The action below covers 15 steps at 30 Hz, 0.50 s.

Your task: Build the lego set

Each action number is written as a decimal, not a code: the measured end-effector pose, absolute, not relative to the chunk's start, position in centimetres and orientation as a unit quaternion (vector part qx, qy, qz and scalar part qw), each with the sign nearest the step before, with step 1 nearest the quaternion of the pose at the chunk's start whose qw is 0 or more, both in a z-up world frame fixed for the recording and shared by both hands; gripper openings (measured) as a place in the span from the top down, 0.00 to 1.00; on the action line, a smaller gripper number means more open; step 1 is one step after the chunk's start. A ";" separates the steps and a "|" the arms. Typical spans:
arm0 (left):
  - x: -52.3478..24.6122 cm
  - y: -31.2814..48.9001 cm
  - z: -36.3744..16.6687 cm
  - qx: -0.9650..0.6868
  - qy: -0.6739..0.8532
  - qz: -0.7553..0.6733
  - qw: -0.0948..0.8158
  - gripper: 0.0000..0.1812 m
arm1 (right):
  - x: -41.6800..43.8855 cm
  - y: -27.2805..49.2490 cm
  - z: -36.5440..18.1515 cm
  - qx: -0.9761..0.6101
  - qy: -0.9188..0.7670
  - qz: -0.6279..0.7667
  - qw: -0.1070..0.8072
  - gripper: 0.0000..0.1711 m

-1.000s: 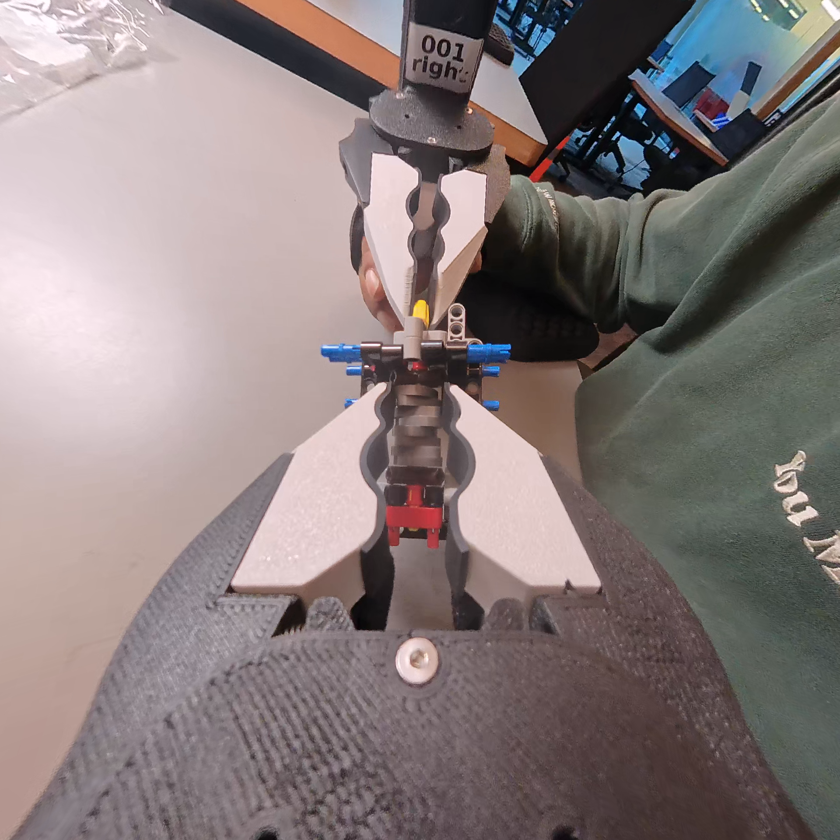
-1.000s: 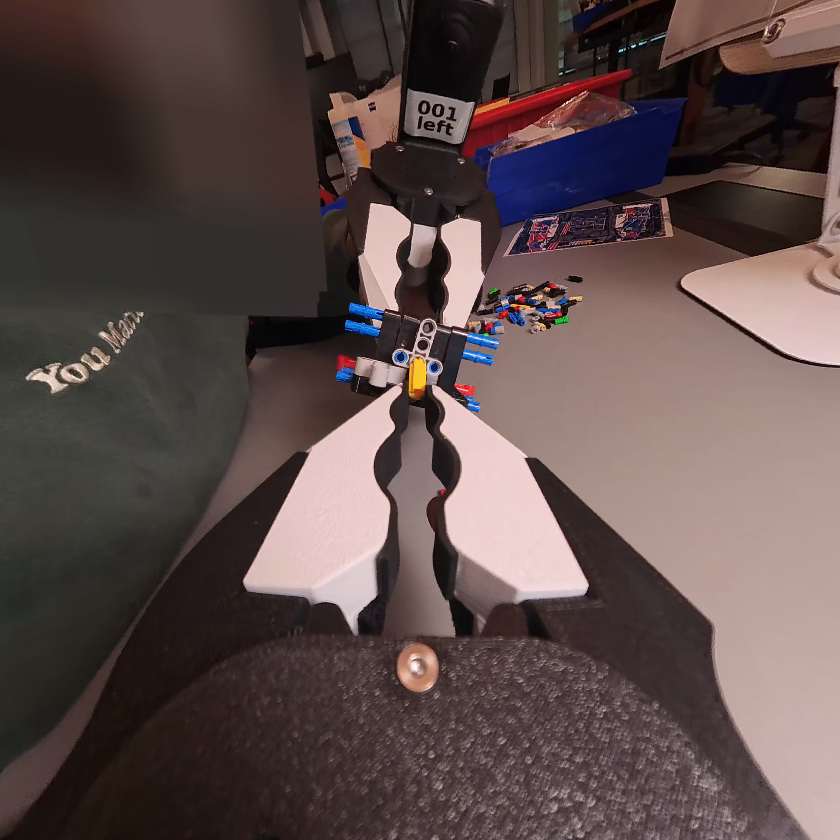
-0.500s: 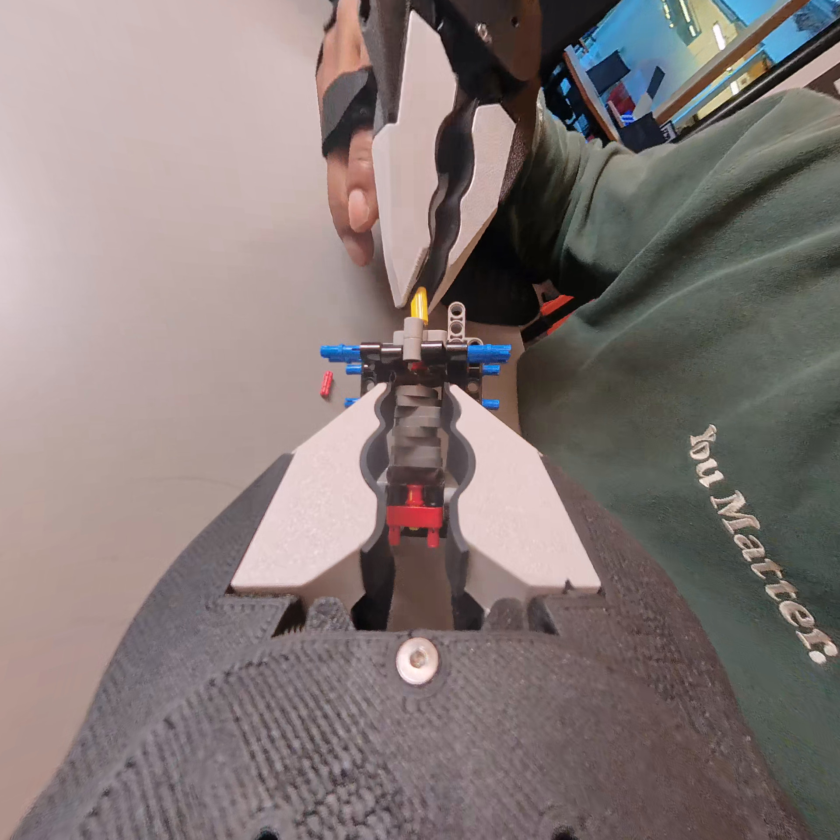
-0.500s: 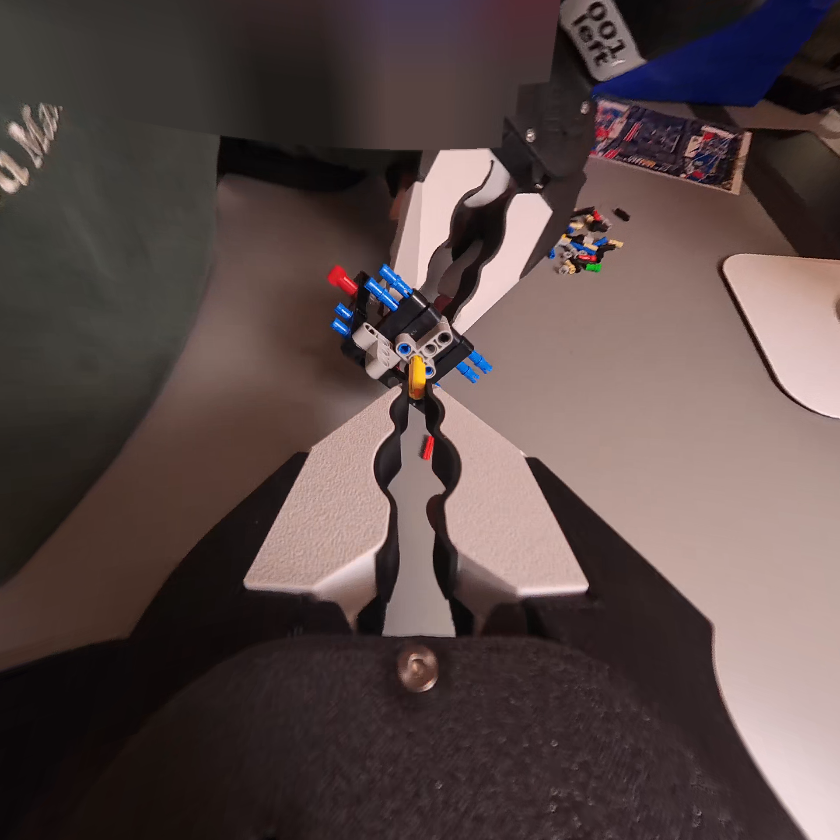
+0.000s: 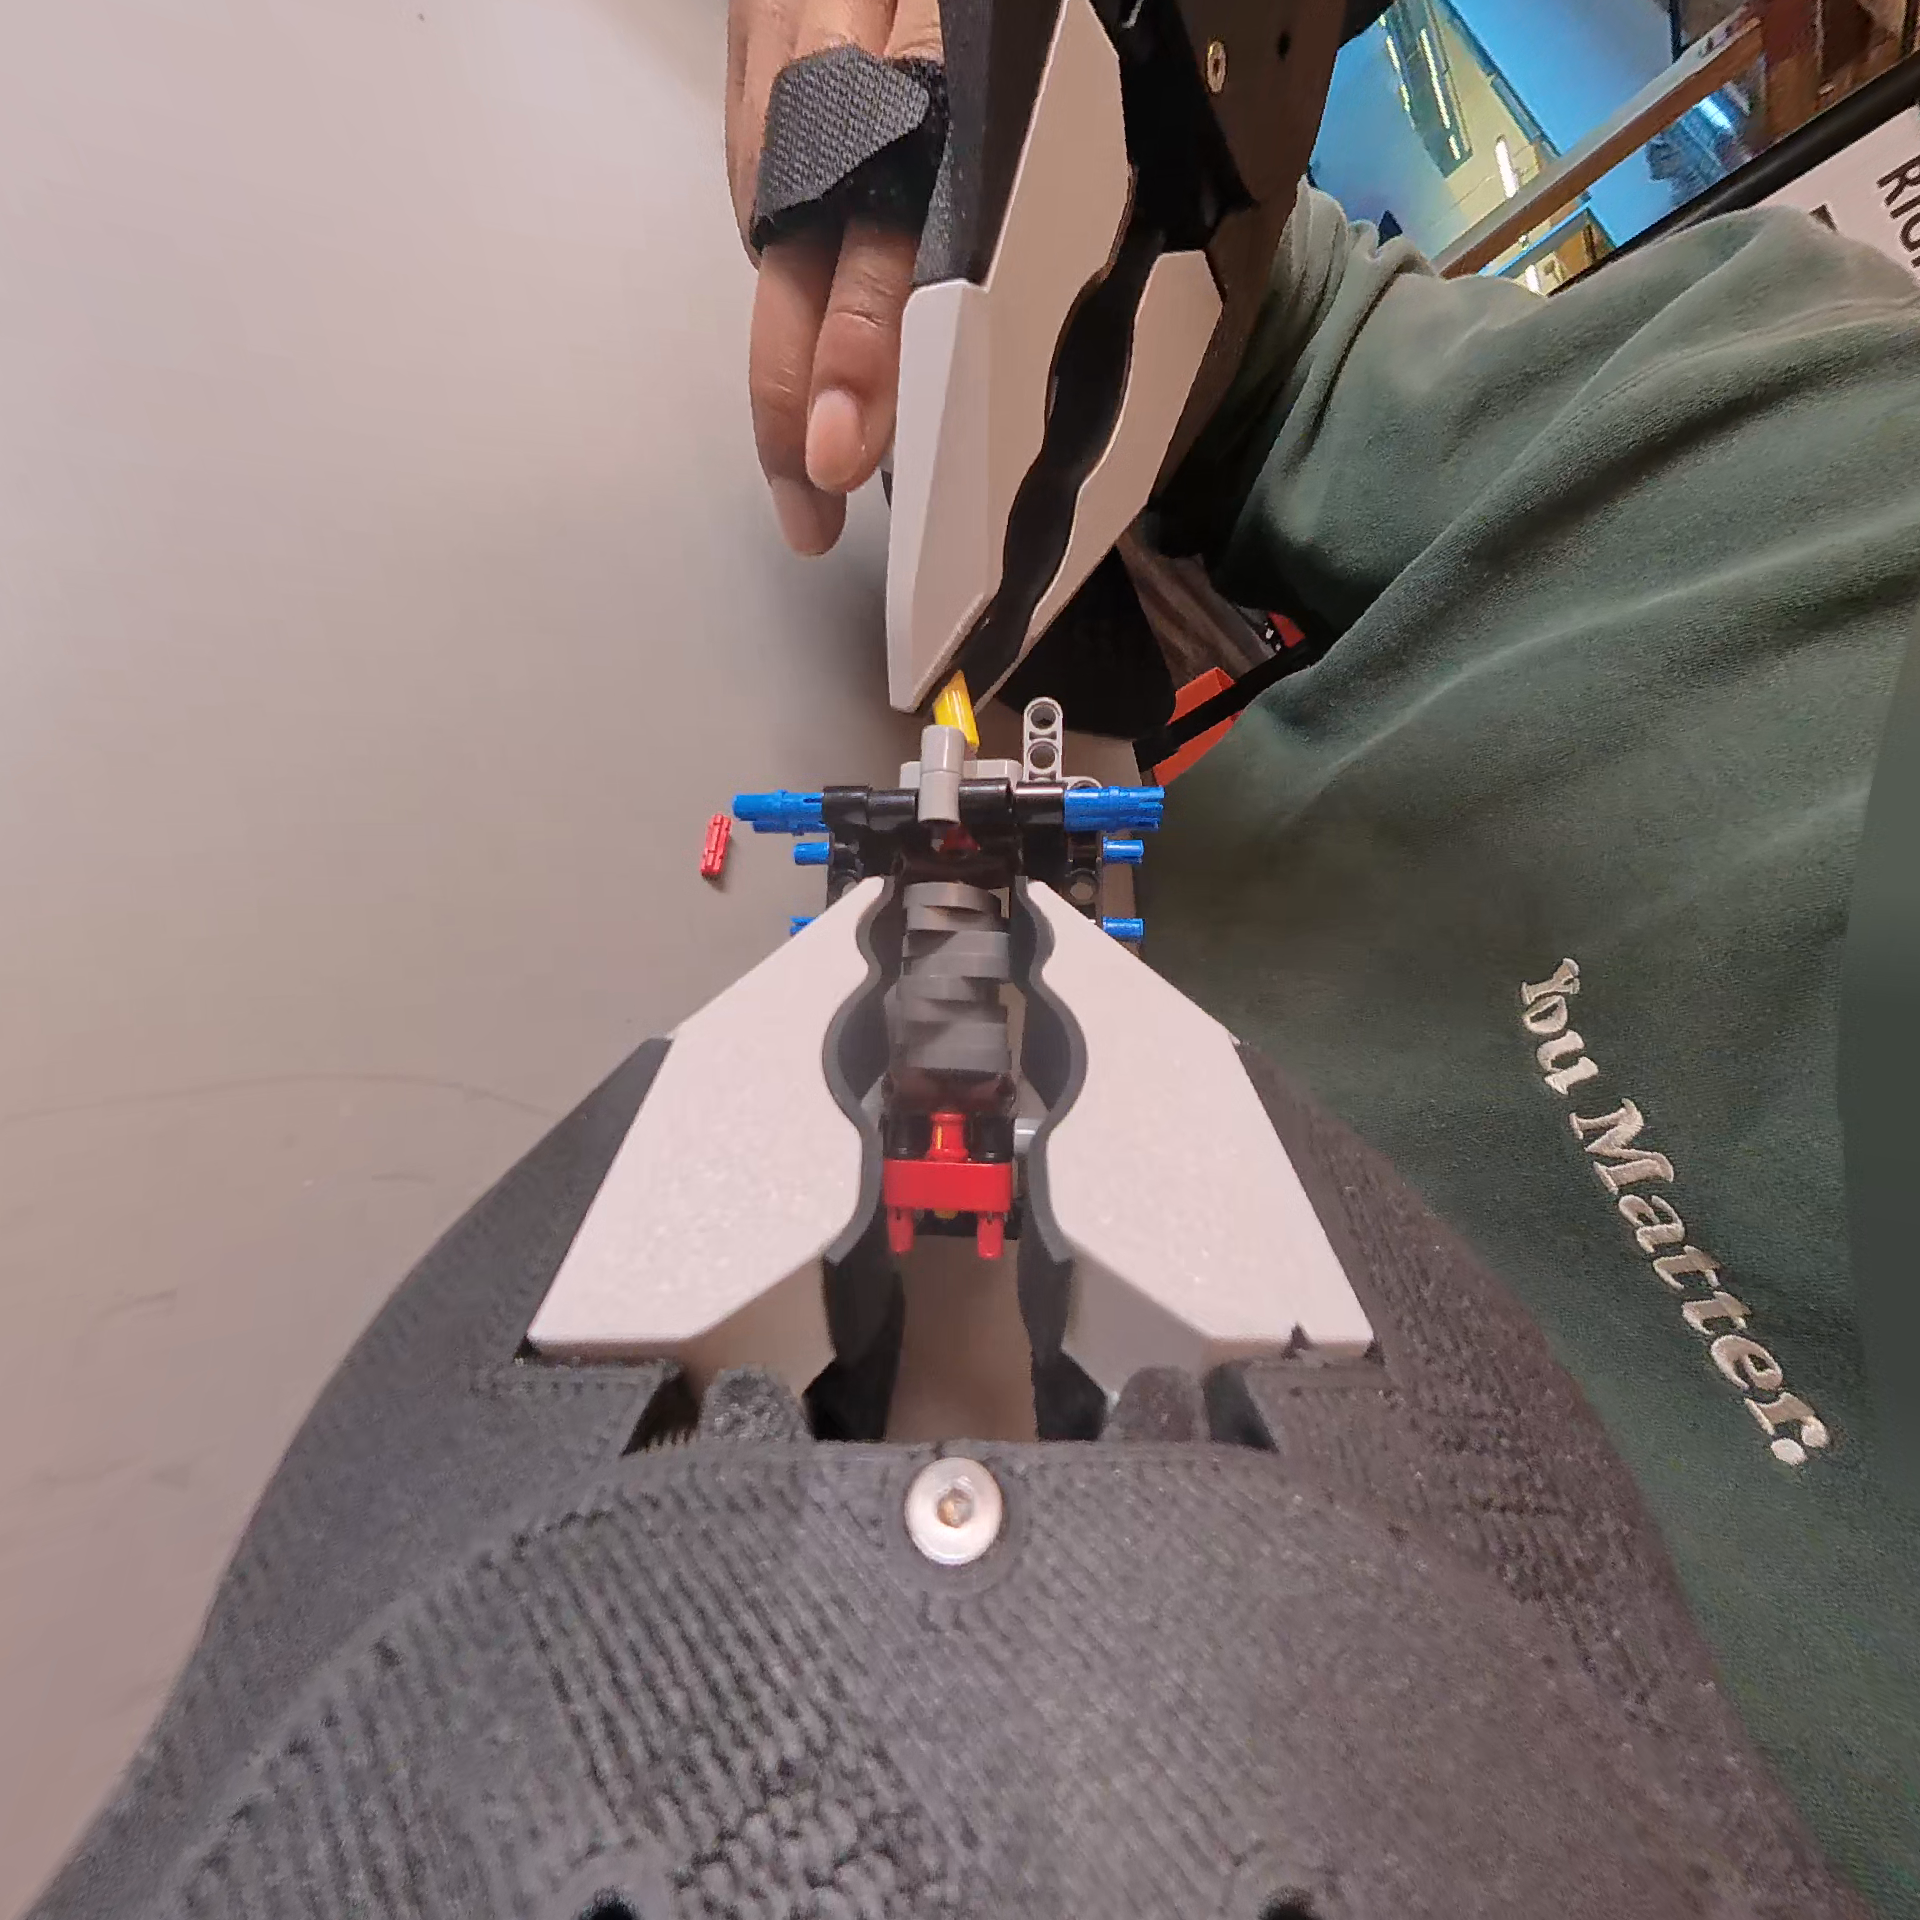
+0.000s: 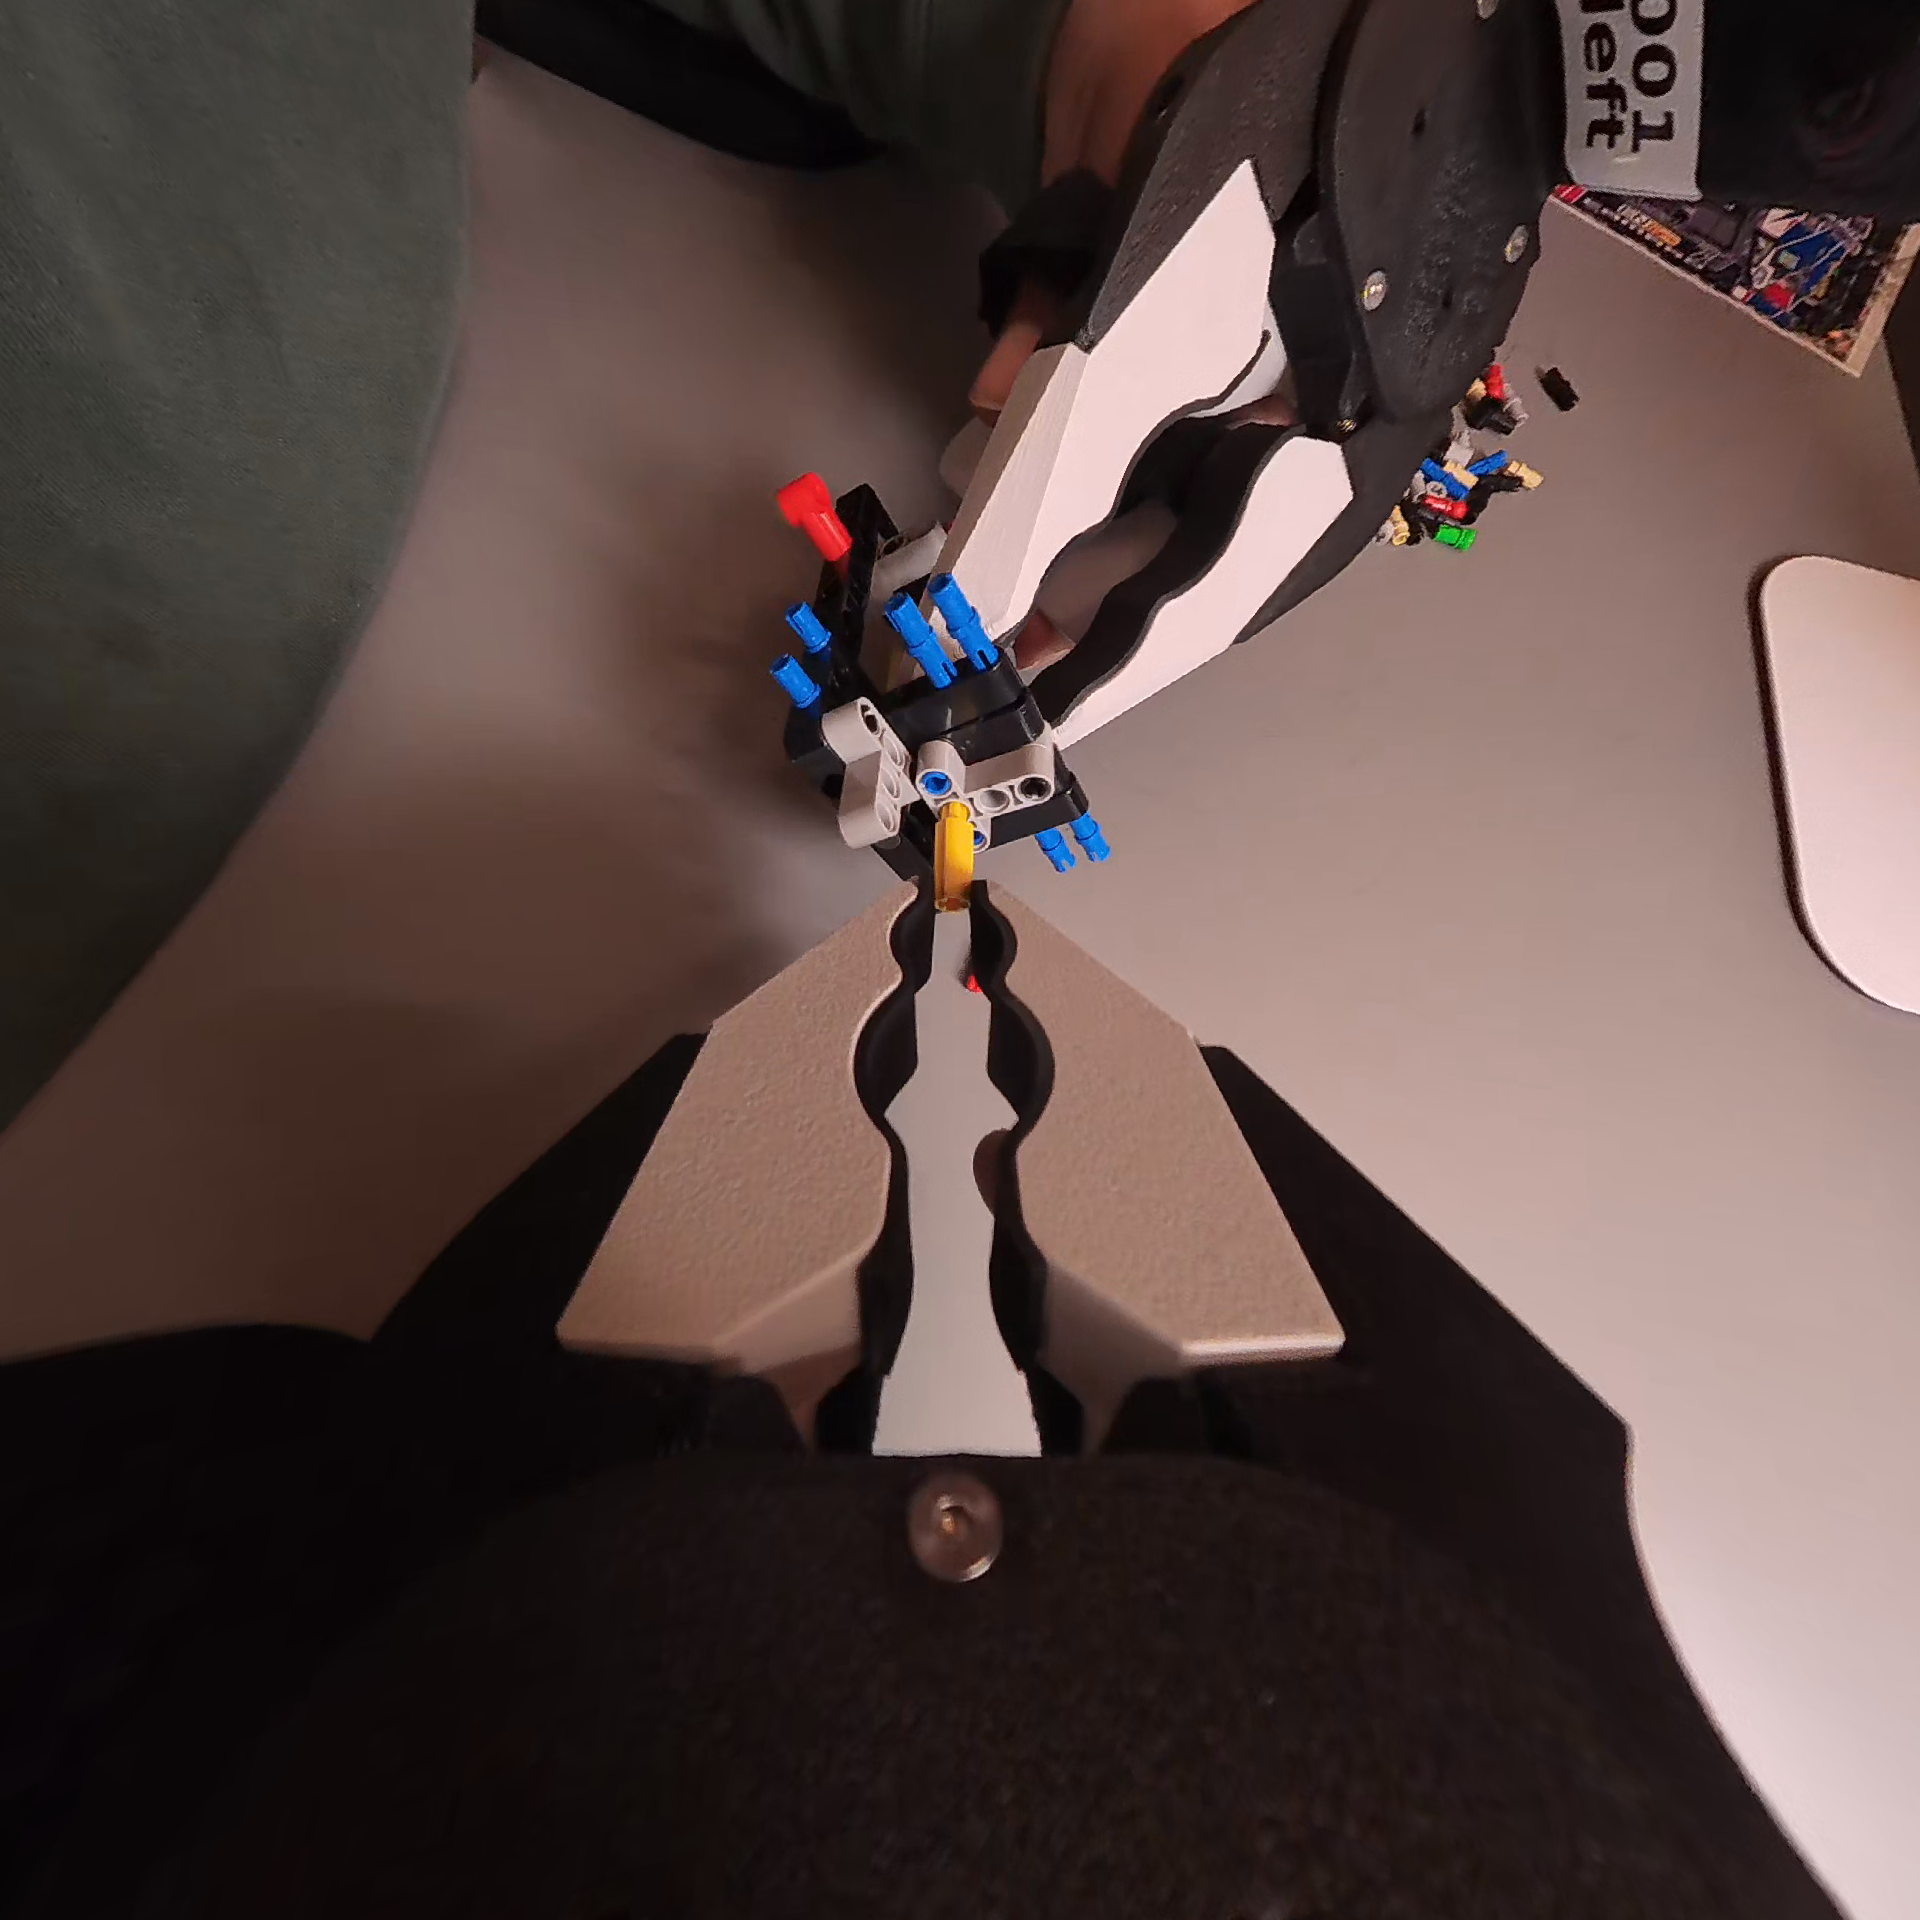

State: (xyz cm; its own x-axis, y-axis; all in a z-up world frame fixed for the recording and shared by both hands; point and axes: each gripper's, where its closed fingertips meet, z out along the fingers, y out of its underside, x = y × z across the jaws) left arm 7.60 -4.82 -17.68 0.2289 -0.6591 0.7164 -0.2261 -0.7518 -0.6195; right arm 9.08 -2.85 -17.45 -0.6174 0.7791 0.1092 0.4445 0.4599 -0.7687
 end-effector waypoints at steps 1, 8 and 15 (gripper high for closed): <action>7.6 -4.9 -17.8 -0.759 0.294 -0.546 0.196 0.90 | 9.1 -2.9 -17.5 -0.372 -0.824 0.361 0.230 0.98; 7.8 -4.9 -18.0 -0.767 0.290 -0.539 0.191 0.90 | 9.2 -2.9 -17.6 -0.380 -0.838 0.324 0.221 0.97; 7.8 -4.9 -18.1 -0.773 0.288 -0.532 0.193 0.90 | 9.2 -2.9 -17.5 -0.368 -0.860 0.271 0.228 0.98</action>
State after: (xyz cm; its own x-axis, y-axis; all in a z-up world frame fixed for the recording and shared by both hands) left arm 7.76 -4.86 -18.06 0.2684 -0.6502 0.7108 -0.2407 -0.7597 -0.6040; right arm 9.19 -2.91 -17.50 -0.6262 0.7555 0.1925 0.5091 0.5833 -0.6329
